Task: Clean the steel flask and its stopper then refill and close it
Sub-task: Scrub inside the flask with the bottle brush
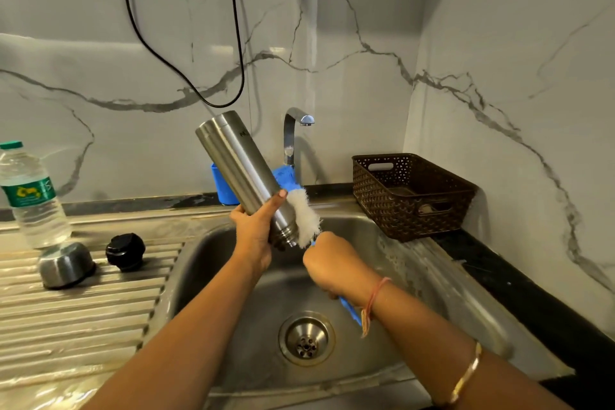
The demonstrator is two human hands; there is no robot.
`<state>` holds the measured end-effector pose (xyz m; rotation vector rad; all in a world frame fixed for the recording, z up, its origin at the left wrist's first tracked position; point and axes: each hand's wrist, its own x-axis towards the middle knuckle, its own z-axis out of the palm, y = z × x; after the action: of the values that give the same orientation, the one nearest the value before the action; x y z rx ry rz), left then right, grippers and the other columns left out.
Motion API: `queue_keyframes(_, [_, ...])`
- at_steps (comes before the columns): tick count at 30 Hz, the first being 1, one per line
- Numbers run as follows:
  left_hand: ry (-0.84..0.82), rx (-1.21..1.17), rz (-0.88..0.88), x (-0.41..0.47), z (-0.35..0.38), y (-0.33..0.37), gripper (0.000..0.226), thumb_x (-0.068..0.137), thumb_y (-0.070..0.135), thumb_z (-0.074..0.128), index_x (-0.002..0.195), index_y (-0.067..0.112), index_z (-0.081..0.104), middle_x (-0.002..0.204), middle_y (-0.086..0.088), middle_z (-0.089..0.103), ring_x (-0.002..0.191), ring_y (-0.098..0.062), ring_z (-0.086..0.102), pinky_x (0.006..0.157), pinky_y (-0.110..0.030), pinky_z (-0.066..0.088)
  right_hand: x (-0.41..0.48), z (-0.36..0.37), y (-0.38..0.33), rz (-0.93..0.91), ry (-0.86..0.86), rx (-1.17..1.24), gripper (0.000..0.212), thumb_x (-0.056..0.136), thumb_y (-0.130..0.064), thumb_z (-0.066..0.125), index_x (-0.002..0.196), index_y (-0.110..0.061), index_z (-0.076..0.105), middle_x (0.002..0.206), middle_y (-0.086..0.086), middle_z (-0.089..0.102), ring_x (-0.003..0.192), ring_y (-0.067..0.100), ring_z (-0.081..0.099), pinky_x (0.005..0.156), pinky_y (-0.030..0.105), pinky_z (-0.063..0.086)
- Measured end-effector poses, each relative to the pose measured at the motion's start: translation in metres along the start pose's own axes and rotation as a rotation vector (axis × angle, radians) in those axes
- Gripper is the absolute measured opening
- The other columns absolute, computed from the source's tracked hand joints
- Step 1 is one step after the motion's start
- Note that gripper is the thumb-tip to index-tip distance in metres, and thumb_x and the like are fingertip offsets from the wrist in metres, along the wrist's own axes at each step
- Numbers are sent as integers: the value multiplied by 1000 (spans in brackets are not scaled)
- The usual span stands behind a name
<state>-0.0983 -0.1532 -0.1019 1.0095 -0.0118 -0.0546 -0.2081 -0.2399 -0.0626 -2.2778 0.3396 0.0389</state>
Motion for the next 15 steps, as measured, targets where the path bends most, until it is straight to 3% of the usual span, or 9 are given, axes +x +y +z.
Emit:
queue_keyframes(3, [12,5,-29,5,-3,11,68,75,24,77,128,12,38,108,-13,62,84,-25,67,64,-41,56,-6,-1,1,21,-32,-48,14,86,-4,40,74,-10,44,67,6,43,53,17,43,46,25,35])
queue_keyframes(6, [-68,-47,-100,1,-4,16,68,74,39,74,129,11,47,102,-13,67,76,-23,69,61,-36,56,-1,-14,1,29,-60,-24,21,90,-6,41,69,-9,44,60,8,45,46,17,42,44,25,32])
queue_keyframes(8, [-113,-33,-78,-3,0,16,56,82,43,64,124,9,51,91,-10,68,73,-19,68,65,-36,58,5,-20,4,86,-170,103,22,94,-12,40,72,-10,47,57,5,41,37,11,37,37,20,27])
queue_keyframes(11, [-117,91,-4,-4,5,15,55,81,48,65,119,10,54,101,-13,68,83,-20,66,85,-40,55,12,-21,11,142,-266,263,17,95,-16,38,90,-10,53,50,-2,38,25,2,29,29,12,20])
queue_keyframes(13, [-94,140,52,-5,9,15,38,85,43,61,108,14,57,97,-8,68,79,-13,66,75,-29,56,13,-18,14,143,-294,357,18,95,-15,37,91,-10,54,39,-7,36,24,1,26,28,10,19])
queue_keyframes(15, [-72,115,65,-6,11,13,41,81,43,64,106,12,55,95,-7,67,80,-14,67,76,-30,56,11,-16,16,153,-345,423,21,97,-15,35,92,-10,55,36,-9,33,25,0,24,27,11,17])
